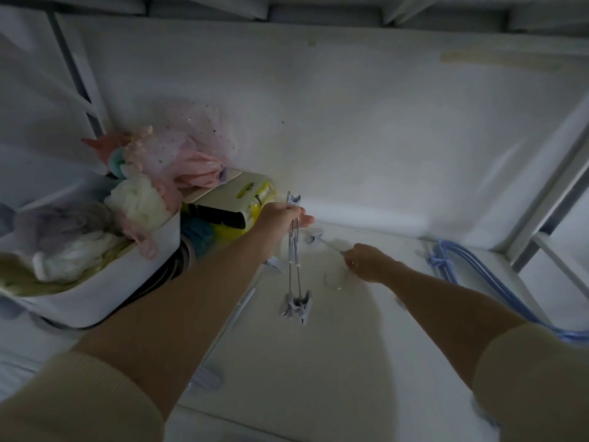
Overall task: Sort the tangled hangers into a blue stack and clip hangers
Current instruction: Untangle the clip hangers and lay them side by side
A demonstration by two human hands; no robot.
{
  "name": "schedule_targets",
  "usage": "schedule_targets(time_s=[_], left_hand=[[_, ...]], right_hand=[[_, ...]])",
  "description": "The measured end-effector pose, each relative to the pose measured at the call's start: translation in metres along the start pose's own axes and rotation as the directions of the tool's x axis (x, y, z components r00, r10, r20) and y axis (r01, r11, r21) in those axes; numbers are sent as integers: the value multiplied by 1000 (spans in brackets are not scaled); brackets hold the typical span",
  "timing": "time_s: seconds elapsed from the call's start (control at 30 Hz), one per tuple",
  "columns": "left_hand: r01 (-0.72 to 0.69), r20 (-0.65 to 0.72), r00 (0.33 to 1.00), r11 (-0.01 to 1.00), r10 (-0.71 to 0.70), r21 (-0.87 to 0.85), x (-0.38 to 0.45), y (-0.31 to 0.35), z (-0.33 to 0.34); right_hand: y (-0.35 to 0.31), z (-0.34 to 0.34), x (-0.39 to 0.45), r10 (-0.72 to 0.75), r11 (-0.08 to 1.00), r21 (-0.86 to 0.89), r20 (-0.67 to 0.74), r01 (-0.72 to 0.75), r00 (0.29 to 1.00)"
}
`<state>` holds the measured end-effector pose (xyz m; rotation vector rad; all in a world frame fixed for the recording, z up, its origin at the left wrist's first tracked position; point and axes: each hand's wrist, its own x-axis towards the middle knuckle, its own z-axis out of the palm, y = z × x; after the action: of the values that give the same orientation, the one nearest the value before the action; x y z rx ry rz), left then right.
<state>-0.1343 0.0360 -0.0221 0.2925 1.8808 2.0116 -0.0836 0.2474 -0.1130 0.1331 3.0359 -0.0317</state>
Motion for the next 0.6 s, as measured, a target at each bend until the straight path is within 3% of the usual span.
schedule_targets(time_s=[0.17, 0.27, 0.37, 0.47, 0.6], left_hand=[[-9, -105, 994, 1000, 9, 7, 7, 2, -3], [0, -114, 994, 999, 6, 45, 9, 5, -7], [-10, -145, 989, 999, 15, 38, 9, 7, -13], [-24, -126, 992, 998, 17, -52, 5, 12, -17], [-10, -102, 995, 989, -6, -150, -5, 23, -29]], right_hand=[[6, -29, -13, 165, 945, 314, -211, -93, 963], [-6, -51, -21, 298, 759, 649, -264, -59, 917], [-39, -64, -26, 333, 550, 834, -262, 40, 906], [-80, -66, -26, 339, 310, 948, -176, 67, 924], [-128, -58, -25, 348, 180, 982, -110, 49, 931]])
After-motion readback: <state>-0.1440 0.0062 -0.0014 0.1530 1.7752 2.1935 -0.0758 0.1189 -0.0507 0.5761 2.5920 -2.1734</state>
